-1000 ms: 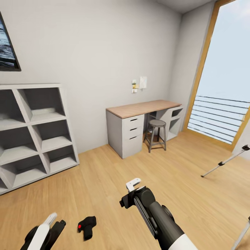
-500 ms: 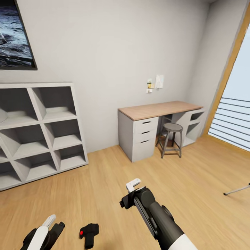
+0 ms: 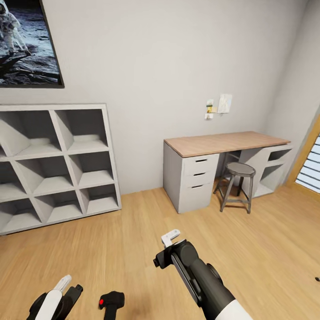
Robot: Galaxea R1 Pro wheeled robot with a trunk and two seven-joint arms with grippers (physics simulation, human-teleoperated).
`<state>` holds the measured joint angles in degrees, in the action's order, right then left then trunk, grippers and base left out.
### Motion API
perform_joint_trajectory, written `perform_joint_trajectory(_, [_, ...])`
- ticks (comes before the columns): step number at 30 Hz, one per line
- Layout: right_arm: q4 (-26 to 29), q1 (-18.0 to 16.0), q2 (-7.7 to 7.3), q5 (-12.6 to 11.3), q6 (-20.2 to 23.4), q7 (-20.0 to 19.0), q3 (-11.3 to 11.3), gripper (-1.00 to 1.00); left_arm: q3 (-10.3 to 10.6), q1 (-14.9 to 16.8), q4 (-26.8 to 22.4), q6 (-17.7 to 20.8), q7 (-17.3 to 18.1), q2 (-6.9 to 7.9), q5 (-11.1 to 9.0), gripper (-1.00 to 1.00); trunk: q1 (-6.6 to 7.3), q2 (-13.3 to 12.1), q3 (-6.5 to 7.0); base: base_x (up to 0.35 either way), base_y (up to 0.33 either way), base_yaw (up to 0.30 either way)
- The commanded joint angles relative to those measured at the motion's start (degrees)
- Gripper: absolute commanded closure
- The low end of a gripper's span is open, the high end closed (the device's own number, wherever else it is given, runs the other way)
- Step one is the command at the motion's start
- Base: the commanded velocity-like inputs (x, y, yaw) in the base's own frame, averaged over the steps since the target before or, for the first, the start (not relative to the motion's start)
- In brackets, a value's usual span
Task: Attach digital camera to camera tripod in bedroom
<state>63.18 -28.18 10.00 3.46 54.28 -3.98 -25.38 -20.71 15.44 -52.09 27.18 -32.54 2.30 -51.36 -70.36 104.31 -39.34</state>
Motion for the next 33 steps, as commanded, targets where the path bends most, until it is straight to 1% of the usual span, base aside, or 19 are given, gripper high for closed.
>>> perform_joint_trajectory(1, [0.0,0.0,0.0,0.4,0.2,-0.4,0.0,-1.0,0.0,0.0,-0.1,0.2,-0.4,-0.01,-0.5,-1.0,-0.01,0.0,-0.1,0.179,-0.308,0.277])
perform_joint_trajectory(16, [-0.2,0.0,0.0,0.4,0.2,-0.4,-1.0,-1.0,0.0,0.0,-0.1,0.1,-0.3,-0.05,-0.5,-1.0,-0.01,0.0,-0.64,0.175,-0.311,0.275])
perform_joint_trajectory(26, [-0.3,0.0,0.0,0.4,0.2,-0.4,-1.2,-1.0,0.0,0.0,-0.1,0.2,0.0,-0.02,-0.5,-1.0,-0.01,0.0,-0.99,0.193,-0.299,0.273])
perform_joint_trajectory(29, [-0.3,0.0,0.0,0.4,0.2,-0.4,-1.2,-1.0,0.0,0.0,-0.1,0.2,0.1,0.04,-0.6,-1.0,-0.01,0.0,-1.1,0.251,-0.231,0.273])
perform_joint_trajectory(33, [-0.3,0.0,0.0,0.4,0.2,-0.5,-1.2,-1.0,0.0,0.0,-0.1,0.2,0.1,0.05,-0.6,-1.0,-0.01,0.0,-1.26,0.305,-0.098,0.272])
